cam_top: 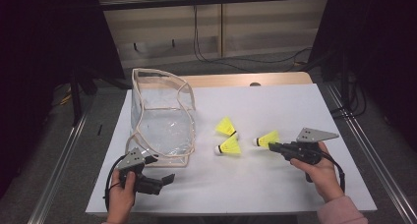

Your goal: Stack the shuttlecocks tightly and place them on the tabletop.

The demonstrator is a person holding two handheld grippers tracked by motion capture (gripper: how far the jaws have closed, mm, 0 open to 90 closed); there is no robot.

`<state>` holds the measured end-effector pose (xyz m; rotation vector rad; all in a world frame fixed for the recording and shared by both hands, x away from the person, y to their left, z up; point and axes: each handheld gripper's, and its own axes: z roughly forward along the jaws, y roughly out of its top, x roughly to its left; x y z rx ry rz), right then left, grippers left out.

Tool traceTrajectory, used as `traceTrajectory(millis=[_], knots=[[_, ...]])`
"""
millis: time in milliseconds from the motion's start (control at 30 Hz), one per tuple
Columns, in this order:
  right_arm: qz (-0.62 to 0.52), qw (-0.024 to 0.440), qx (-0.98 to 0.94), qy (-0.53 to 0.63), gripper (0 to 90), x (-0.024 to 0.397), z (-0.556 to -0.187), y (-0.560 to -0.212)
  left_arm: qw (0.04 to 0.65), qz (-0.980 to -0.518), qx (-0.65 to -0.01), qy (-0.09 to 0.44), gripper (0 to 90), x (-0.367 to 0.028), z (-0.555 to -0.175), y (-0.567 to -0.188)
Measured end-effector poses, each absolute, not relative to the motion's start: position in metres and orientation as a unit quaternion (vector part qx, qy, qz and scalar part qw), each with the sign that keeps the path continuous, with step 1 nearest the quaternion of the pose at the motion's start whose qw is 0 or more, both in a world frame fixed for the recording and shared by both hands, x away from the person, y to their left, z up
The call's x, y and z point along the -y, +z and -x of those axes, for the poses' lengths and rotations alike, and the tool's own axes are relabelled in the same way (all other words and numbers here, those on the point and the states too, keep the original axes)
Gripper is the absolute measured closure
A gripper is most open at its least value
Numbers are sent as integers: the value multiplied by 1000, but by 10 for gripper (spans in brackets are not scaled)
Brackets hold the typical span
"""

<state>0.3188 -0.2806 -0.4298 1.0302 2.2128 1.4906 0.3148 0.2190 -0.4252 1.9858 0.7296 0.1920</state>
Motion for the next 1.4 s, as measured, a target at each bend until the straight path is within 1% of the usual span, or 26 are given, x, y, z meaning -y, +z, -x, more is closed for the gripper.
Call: traceTrajectory(millis=[967, 1167, 1200, 1267, 1300, 1400], knots=[[-342, 133, -772, 519, 896, 262, -327, -429, 484, -819, -299, 80, 33, -219, -315, -424], [-341, 132, -772, 520, 896, 260, -328, -428, 484, -818, -303, 73, 33, -218, -314, -424], [-338, 132, -772, 522, 896, 259, -329, -428, 484, -818, -300, 79, 33, -218, -315, -424], [-338, 130, -772, 522, 895, 258, -329, -428, 485, -817, -303, 70, 33, -218, -314, -425], [-338, 129, -773, 521, 895, 258, -329, -428, 486, -818, -297, 79, 33, -218, -315, -424], [-336, 129, -775, 519, 895, 255, -330, -429, 487, -818, -297, 78, 33, -218, -315, -424]])
